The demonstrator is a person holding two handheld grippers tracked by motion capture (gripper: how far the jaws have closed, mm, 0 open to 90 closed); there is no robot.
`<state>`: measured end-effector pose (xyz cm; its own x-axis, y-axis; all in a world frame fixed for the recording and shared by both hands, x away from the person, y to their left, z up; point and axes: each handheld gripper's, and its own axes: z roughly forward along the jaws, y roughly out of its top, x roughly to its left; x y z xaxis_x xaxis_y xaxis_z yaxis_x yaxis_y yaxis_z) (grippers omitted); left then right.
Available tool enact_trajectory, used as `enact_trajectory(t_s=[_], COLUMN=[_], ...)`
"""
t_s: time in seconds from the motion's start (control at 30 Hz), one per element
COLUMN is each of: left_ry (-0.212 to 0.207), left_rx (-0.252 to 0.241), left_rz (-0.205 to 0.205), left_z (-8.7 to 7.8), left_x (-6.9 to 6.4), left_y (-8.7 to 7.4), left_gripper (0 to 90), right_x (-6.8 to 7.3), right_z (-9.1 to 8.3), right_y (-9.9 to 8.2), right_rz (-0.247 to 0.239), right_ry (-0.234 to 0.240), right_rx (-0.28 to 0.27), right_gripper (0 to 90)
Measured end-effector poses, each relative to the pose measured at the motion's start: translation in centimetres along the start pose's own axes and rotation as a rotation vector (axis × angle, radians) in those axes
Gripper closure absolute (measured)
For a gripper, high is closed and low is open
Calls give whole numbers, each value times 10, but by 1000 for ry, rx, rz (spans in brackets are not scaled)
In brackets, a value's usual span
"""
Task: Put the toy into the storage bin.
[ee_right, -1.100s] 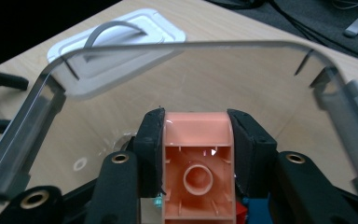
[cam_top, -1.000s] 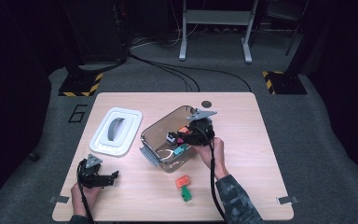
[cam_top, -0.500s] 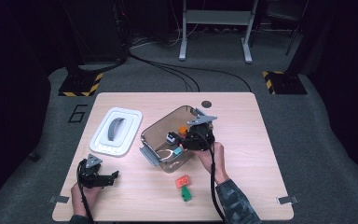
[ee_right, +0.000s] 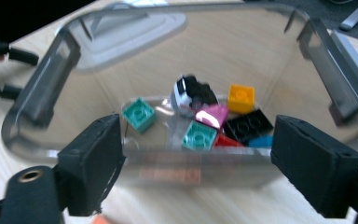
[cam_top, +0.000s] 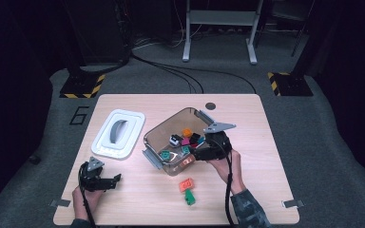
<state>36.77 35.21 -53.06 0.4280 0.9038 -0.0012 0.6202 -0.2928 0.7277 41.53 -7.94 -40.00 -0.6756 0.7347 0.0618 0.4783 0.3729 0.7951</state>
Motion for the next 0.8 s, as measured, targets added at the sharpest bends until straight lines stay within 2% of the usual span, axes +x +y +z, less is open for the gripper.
enact_trajectory(t_s=[0.23, 0.37, 0.53, 0.67, 0.8], left_ry=[1, 2, 4, 3, 3], left_rx=[-2, -3, -8, -8, -8], left_rz=[-2, -2, -3, -4, -3], left_z=[0, 0, 1, 1, 1], left_x=[0, 0, 0, 0, 0], left_y=[0, 0, 0, 0, 0], left_gripper=[59, 59, 59, 59, 59], right_x=[0, 4, 8, 12, 20], right_z=[-15, -15, -3, 11, 23], right_y=[-23, -39, -59, -76, -82], right_rz=[-4, 4, 22, 66, 57], right_ry=[-4, 7, 22, 61, 93], right_rx=[30, 59, 92, 106, 135], right_gripper=[137, 136, 174, 232, 246])
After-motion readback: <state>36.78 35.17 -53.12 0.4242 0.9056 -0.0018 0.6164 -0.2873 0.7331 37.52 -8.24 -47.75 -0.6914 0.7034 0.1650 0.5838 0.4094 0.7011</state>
